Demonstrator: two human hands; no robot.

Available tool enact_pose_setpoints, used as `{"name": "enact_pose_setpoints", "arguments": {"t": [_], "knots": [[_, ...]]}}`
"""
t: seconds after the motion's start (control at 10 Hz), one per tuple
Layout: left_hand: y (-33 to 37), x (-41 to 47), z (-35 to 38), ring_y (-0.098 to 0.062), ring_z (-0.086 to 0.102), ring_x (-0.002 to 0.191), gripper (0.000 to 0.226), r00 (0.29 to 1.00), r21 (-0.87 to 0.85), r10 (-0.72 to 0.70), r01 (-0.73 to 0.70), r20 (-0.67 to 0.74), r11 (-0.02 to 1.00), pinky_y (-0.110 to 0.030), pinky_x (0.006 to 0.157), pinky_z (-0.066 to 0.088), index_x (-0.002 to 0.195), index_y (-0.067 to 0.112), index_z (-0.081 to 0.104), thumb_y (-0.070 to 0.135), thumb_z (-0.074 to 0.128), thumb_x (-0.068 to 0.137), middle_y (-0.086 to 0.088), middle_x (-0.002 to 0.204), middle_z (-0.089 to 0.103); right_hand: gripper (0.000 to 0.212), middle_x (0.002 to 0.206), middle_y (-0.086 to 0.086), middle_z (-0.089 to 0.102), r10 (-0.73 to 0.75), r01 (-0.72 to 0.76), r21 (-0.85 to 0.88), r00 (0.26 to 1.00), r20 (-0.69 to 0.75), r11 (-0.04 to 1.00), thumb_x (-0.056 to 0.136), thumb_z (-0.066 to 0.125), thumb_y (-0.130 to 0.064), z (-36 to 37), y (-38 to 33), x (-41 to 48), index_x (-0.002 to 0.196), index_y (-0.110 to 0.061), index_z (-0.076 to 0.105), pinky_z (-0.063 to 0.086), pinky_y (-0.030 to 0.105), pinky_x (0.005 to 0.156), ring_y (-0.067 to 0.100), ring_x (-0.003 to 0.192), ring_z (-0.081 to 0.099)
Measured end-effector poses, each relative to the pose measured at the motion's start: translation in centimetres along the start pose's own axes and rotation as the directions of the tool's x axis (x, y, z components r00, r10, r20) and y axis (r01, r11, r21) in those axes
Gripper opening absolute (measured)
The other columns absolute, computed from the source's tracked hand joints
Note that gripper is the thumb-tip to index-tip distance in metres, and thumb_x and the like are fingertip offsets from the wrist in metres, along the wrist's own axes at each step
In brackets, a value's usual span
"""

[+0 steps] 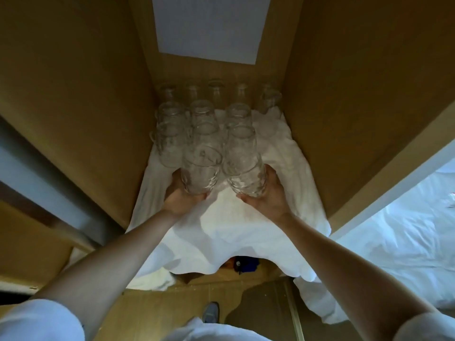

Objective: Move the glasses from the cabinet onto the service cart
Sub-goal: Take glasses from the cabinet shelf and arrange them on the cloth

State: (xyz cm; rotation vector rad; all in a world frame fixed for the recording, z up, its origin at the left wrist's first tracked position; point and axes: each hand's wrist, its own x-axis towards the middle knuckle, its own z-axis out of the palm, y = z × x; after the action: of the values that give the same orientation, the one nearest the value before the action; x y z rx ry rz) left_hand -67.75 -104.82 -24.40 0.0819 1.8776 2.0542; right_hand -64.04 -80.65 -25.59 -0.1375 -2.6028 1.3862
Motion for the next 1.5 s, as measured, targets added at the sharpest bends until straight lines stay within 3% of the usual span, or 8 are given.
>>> {"name": "enact_pose_setpoints", "arguments": {"t": [0.1, 0.2, 0.3, 0.4, 0.7, 0.9, 1.1, 1.5], "knots": [[1.2, -1.5, 0.4, -0.017, 0.050, 0.121, 0.099, 0.935, 0.571, 0.092, 0.129, -0.342, 0.811, -0.023, 0.092, 0.040, 0.141, 0.014, 0.035, 0.033, 0.088, 0.059, 0.000, 0.136, 0.051, 0.104, 0.132, 0.009, 0.043, -0.022, 0.021, -0.020, 0.999, -0.043, 1.000, 0.056, 0.089, -0.039, -1.6, 0.1, 0.2, 0.141, -0.014, 0.034, 0.038, 0.014, 0.090, 0.013, 0.114, 0.048], [2.2, -2.3, -0.2, -0.013, 0.051, 0.122, 0.092, 0.951, 0.596, 0.140, 0.055, -0.275, 0.801, -0.019, 0.098, 0.041, 0.138, 0.018, 0.044, 0.028, 0.090, 0.059, 0.008, 0.132, 0.053, 0.101, 0.129, 0.007, 0.040, -0.013, 0.011, -0.034, 0.998, -0.061, 0.999, 0.060, 0.088, -0.037, -3.3, 0.4, 0.2, 0.144, -0.020, 0.034, 0.034, 0.011, 0.086, 0.006, 0.106, 0.041], [3.5, -3.8, 0.6, -0.006, 0.044, 0.109, 0.079, 0.942, 0.620, 0.212, -0.006, -0.260, 0.784, 0.005, 0.072, 0.031, 0.136, 0.011, 0.045, 0.009, 0.085, 0.068, 0.010, 0.118, 0.046, 0.100, 0.131, 0.007, 0.038, 0.023, -0.025, -0.038, 0.998, -0.066, 0.999, 0.063, 0.086, -0.040, -4.4, 0.6, 0.0, 0.145, -0.023, 0.031, 0.035, 0.017, 0.090, 0.009, 0.108, 0.041], [4.5, -4.7, 1.7, -0.011, 0.045, 0.101, 0.066, 0.924, 0.628, 0.282, -0.061, -0.259, 0.776, 0.007, 0.064, 0.031, 0.121, 0.014, 0.042, 0.000, 0.081, 0.069, 0.016, 0.099, 0.048, 0.105, 0.135, 0.004, 0.042, 0.060, -0.054, 0.063, 0.993, -0.099, 0.997, 0.055, 0.084, -0.054, -4.8, 0.1, 0.0, 0.142, -0.028, 0.032, 0.043, 0.030, 0.101, 0.015, 0.119, 0.047], [6.6, -3.7, 3.9, -0.017, 0.048, 0.120, 0.072, 0.907, 0.776, 0.350, -0.045, -0.232, 0.629, -0.015, 0.089, 0.036, 0.133, 0.018, 0.048, 0.023, 0.083, 0.071, -0.001, 0.128, 0.053, 0.096, 0.129, 0.003, 0.053, -0.059, 0.060, 0.012, 0.996, -0.066, 0.998, 0.059, 0.083, -0.054, -4.3, -2.4, 1.0, 0.137, -0.037, 0.031, 0.045, 0.038, 0.098, 0.024, 0.120, 0.047], [7.6, -1.7, 5.3, -0.026, 0.041, 0.131, 0.081, 0.951, 0.945, 0.299, -0.022, -0.081, 0.327, -0.032, 0.107, 0.032, 0.143, 0.030, 0.038, 0.041, 0.077, 0.073, -0.007, 0.142, 0.046, 0.089, 0.142, 0.001, 0.039, -0.289, 0.273, -0.237, 0.957, -0.031, 0.932, 0.068, 0.079, -0.043, -4.5, -5.4, 2.2, 0.143, -0.032, 0.033, 0.042, 0.042, 0.100, 0.027, 0.122, 0.047], [4.1, 0.0, 5.8, -0.029, 0.027, 0.138, 0.091, 0.960, 0.921, 0.241, 0.040, -0.144, 0.389, -0.037, 0.109, 0.028, 0.149, 0.033, 0.022, 0.046, 0.071, 0.074, -0.005, 0.151, 0.028, 0.074, 0.149, 0.001, 0.033, -0.232, 0.346, -0.498, 0.932, 0.278, 0.795, 0.076, 0.072, -0.034, -3.0, -4.9, 3.1, 0.142, -0.029, 0.038, 0.033, 0.038, 0.104, 0.029, 0.133, 0.032], [2.0, -0.1, 6.5, -0.024, 0.046, 0.124, 0.083, 0.842, 0.841, 0.481, -0.062, -0.245, 0.538, -0.027, 0.098, 0.038, 0.133, 0.009, 0.044, 0.042, 0.081, 0.067, -0.009, 0.136, 0.045, 0.043, 0.122, 0.008, 0.061, -0.489, 0.399, -0.437, 0.865, -0.114, 0.806, 0.080, 0.055, -0.052, 0.2, -2.4, 2.9, 0.108, -0.023, 0.071, 0.049, 0.037, 0.092, 0.030, 0.111, 0.055]]}}
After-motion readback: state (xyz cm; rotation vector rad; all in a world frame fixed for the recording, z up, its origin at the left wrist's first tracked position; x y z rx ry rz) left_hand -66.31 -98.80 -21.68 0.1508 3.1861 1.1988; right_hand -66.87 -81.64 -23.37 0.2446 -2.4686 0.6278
